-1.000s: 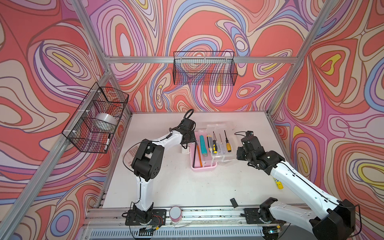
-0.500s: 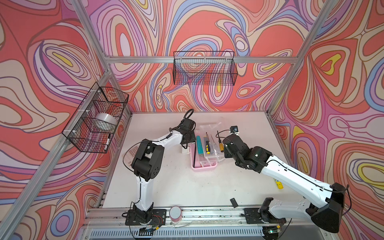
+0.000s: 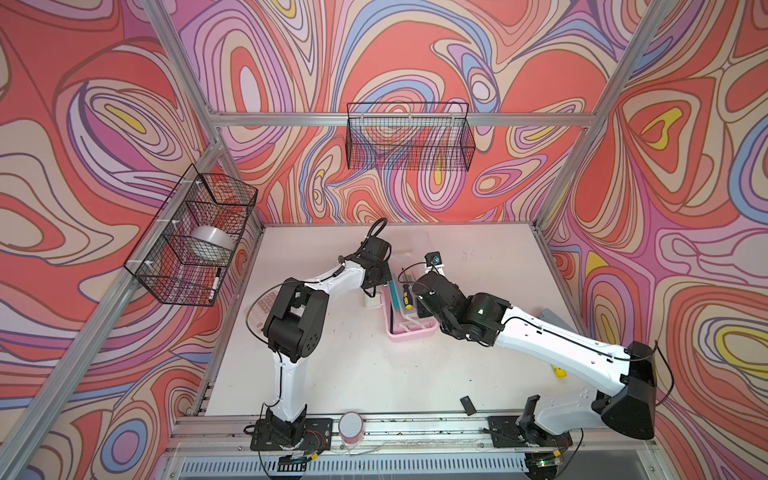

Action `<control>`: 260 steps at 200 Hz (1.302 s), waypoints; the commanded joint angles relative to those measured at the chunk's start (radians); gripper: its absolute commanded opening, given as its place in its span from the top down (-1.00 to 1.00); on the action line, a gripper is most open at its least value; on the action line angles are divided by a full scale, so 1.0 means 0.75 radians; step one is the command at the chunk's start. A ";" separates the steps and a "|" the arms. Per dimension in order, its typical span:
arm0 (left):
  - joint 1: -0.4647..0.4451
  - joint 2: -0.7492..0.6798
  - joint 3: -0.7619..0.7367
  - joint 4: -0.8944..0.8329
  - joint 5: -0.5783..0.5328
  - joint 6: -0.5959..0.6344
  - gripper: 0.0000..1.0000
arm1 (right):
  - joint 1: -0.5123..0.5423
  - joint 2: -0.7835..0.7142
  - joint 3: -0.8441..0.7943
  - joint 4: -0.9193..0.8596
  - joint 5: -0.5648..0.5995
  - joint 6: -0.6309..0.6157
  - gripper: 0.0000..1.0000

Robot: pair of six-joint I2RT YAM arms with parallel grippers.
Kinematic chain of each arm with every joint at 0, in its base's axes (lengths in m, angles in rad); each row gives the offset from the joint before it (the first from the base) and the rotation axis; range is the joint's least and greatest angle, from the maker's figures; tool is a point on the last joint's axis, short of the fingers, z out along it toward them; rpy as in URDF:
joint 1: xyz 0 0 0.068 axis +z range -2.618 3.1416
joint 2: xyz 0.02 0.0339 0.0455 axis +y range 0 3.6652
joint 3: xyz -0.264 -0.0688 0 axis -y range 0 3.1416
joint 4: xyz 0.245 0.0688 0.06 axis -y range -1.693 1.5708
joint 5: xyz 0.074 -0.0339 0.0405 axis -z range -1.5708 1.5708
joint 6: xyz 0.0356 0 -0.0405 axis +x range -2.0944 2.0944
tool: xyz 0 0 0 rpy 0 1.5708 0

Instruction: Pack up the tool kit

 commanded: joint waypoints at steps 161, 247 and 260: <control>0.059 -0.140 0.078 -0.045 0.000 0.092 -0.07 | -0.037 -0.112 -0.029 0.228 -0.354 0.027 0.34; 0.106 -0.477 -0.365 0.167 0.224 0.185 -0.03 | -0.224 -0.084 -0.129 0.123 -0.434 0.061 0.20; 0.113 -0.533 -0.480 0.284 0.315 0.166 -0.02 | -0.233 -0.091 -0.174 0.162 -0.459 0.072 0.41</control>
